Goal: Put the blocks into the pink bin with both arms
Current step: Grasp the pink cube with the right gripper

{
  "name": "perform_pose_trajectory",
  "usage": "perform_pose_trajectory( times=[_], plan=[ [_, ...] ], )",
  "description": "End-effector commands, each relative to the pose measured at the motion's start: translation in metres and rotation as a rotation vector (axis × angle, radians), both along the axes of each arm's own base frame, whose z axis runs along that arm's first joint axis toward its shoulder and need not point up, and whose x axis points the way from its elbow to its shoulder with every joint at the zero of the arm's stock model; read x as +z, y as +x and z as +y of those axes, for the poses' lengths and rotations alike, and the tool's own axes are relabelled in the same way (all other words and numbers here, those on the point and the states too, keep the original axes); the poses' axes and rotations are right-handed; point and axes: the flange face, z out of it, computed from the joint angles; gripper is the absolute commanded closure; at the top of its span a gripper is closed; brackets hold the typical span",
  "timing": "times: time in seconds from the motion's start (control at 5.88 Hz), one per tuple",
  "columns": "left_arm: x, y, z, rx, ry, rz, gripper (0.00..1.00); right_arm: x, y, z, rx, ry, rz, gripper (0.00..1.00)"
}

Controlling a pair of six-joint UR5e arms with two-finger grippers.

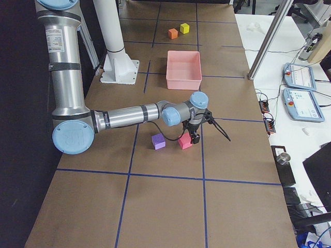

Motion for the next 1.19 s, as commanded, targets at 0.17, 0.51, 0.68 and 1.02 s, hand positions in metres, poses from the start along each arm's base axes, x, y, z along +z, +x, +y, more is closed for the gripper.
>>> perform_pose_trajectory(
  times=[0.17,0.51,0.68,1.02],
  plan=[
    [-0.001,0.000,0.000,0.000,0.003,0.002,0.00,0.042,-0.046,0.013,-0.066,-0.052,0.075,0.00],
    [-0.001,0.000,0.000,0.000,0.003,0.000,0.00,0.029,-0.059,0.003,-0.046,-0.045,0.091,0.52],
    [-0.001,0.000,0.000,0.000,0.001,0.000,0.00,0.015,-0.060,0.002,-0.013,-0.054,0.079,0.74],
    [-0.003,0.000,-0.001,0.000,0.011,0.001,0.00,-0.103,-0.099,-0.030,0.157,-0.119,0.001,0.74]
  ],
)
